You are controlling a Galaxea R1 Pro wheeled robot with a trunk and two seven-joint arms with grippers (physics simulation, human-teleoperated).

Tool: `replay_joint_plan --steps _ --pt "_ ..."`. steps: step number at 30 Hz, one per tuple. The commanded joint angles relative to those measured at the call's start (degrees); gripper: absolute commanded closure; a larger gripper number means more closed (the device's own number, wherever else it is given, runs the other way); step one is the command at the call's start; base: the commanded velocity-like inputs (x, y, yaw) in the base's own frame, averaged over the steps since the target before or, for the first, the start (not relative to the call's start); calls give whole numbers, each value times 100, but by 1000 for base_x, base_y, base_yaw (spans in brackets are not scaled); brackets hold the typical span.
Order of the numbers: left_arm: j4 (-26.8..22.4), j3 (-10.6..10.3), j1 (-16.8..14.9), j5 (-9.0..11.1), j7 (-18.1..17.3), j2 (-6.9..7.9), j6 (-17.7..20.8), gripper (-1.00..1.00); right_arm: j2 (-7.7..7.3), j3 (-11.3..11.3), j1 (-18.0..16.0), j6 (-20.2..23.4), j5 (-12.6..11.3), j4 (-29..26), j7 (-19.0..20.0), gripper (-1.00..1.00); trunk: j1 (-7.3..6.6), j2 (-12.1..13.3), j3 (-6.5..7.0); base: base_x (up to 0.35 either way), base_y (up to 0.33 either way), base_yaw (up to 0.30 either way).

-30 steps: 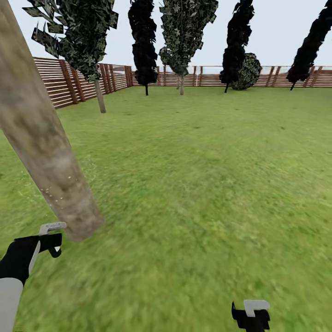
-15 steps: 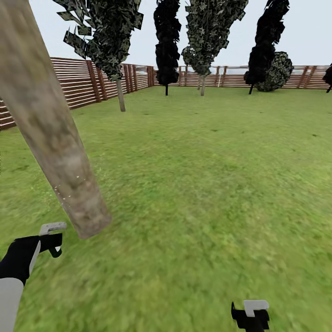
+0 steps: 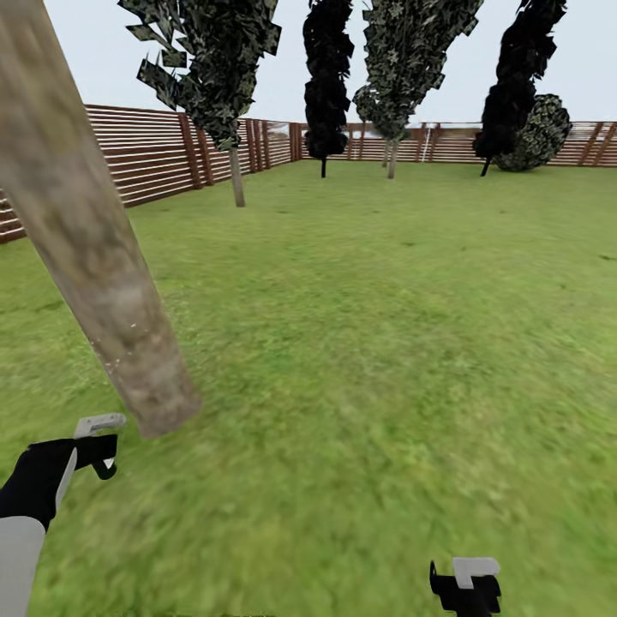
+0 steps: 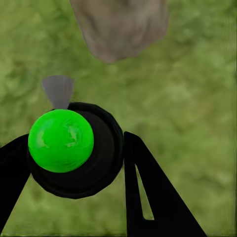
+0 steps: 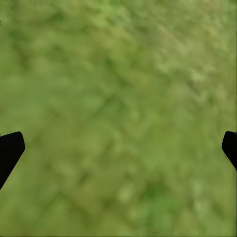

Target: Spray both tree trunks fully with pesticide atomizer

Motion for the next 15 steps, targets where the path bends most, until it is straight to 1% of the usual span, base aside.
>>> replay_joint_plan --steps 1,3,7,11,12,15 --pt "20 -3 0 1 0 -14 0 100 0 0 0 0 0 0 0 -100 0 0 0 0 -269 277" --pt "3 -9 0 -6 0 -134 0 100 0 0 0 0 0 0 0 -100 0 0 0 8 -270 277" --pt "-30 -32 0 0 0 -168 -9 100 0 0 0 0 0 0 0 -100 0 0 0 104 -268 277" --pt "-33 -32 -19 -13 10 -172 -9 100 0 0 0 0 0 0 -8 -100 0 0 0 246 -189 260" --pt "-34 -34 -35 -14 20 -195 -9 100 0 0 0 0 0 0 -8 -100 0 0 0 276 -168 242" --pt "-51 -77 -80 -24 26 -373 -3 100 0 0 0 0 0 -3 -9 -100 0 0 0 279 -166 172"
